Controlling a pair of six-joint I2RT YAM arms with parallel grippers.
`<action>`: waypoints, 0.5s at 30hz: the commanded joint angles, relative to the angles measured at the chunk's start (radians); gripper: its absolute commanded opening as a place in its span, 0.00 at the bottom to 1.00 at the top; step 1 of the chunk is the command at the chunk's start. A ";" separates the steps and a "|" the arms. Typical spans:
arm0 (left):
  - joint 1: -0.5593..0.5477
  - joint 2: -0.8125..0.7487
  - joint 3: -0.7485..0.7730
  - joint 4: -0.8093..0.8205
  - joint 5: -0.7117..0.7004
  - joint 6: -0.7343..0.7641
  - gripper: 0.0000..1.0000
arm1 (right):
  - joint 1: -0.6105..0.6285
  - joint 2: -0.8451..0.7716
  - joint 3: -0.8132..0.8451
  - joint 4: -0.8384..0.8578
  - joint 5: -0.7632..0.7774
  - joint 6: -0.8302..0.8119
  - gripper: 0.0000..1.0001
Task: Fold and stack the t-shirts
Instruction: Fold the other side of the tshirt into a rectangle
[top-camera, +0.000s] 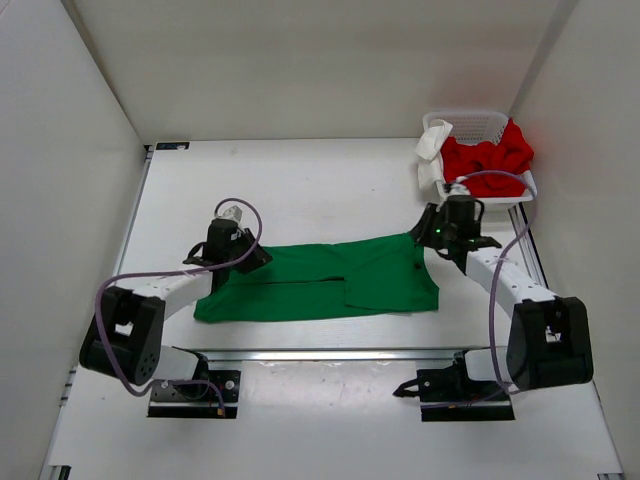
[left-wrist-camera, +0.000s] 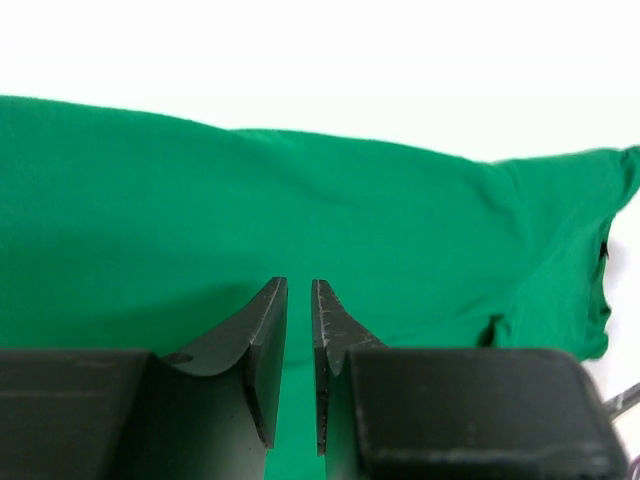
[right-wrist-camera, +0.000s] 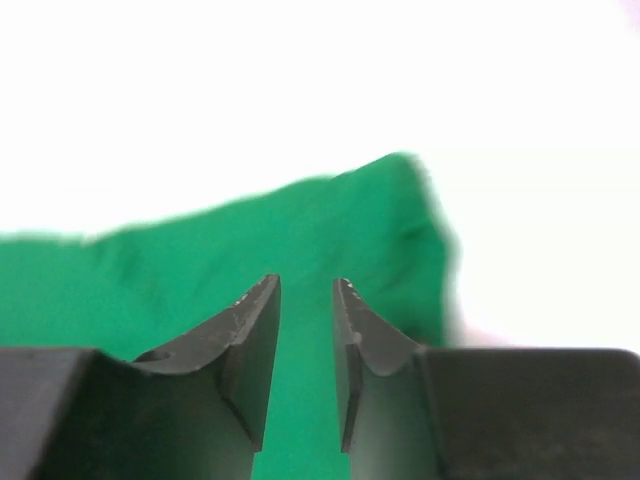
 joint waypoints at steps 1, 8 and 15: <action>0.040 0.041 0.028 0.059 0.037 -0.029 0.28 | -0.142 0.044 -0.043 0.220 -0.010 0.074 0.27; 0.102 0.123 -0.007 0.137 0.102 -0.064 0.27 | -0.215 0.204 0.020 0.250 -0.124 0.068 0.27; 0.142 0.150 -0.015 0.163 0.117 -0.069 0.27 | -0.201 0.259 -0.030 0.372 -0.230 0.108 0.29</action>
